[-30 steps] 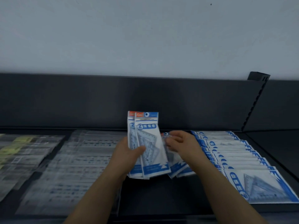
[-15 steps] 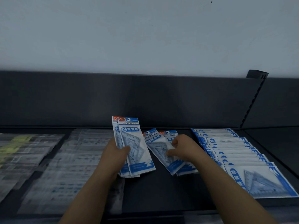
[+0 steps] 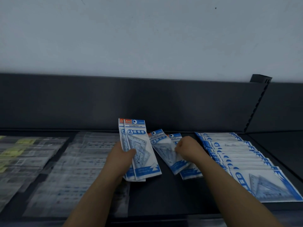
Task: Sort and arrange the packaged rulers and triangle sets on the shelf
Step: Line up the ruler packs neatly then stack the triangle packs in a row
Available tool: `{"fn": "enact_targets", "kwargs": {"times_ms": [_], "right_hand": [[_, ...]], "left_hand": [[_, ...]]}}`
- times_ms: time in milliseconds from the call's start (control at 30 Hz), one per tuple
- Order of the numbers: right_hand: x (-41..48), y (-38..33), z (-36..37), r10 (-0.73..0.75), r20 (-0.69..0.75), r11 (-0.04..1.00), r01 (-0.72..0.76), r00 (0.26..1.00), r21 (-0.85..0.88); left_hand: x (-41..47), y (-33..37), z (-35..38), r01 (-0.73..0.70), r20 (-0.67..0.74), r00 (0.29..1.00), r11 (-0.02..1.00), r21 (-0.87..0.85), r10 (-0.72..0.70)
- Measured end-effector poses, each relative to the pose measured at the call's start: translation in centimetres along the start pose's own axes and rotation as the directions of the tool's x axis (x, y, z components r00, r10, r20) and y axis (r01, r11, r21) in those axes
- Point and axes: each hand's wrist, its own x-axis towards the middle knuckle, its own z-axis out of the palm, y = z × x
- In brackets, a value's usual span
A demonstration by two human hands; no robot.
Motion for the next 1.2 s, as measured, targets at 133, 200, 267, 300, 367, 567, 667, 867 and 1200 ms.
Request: {"fn": "enact_targets", "kwargs": {"times_ms": [133,200,267,300,367,567,667,867,1200], "right_hand": [[-1.9,-0.1,-1.4,-0.076,-0.120,0.949,0.109,0.990,0.297],[-3.2,-0.5,-2.0,-0.049,-0.144,0.866,0.114,0.988,0.487],[-4.1,-1.1,-1.8,-0.016,-0.091,0.761,0.072,0.996,0.645],[-4.5,-1.5,-1.4,-0.024,-0.050,0.718,0.052,0.998,0.694],[-5.0,-1.9,-0.5,-0.092,-0.003,0.686,0.065,0.996,0.725],[-3.8,2.0,-0.6,-0.036,-0.133,0.998,0.043,0.990,0.050],[-3.9,2.4,-0.2,0.045,-0.023,0.997,-0.046,0.999,-0.068],[-3.5,2.0,-1.5,0.146,0.093,0.988,-0.150,0.985,0.044],[-4.0,2.3,-1.3,0.080,-0.088,0.935,-0.044,0.993,0.352]], "left_hand": [[0.0,0.1,-0.2,-0.006,-0.018,1.000,0.999,-0.036,0.005],[0.0,0.0,0.2,-0.006,-0.034,0.999,0.997,-0.079,0.004],[-0.2,0.1,0.9,-0.005,-0.036,0.999,0.992,-0.127,0.001],[-0.3,0.2,1.4,-0.001,-0.019,1.000,0.987,-0.163,-0.002],[-0.7,0.3,2.4,-0.015,0.044,0.999,0.975,-0.220,0.025],[-0.3,-0.8,2.2,-0.053,-0.009,0.999,0.995,-0.082,0.052],[-0.3,-1.2,2.1,-0.069,-0.013,0.998,0.997,-0.047,0.068],[-0.2,-1.6,2.4,-0.044,0.014,0.999,0.999,-0.010,0.045],[-0.4,-1.9,2.6,-0.043,0.049,0.998,0.998,-0.035,0.045]]}}
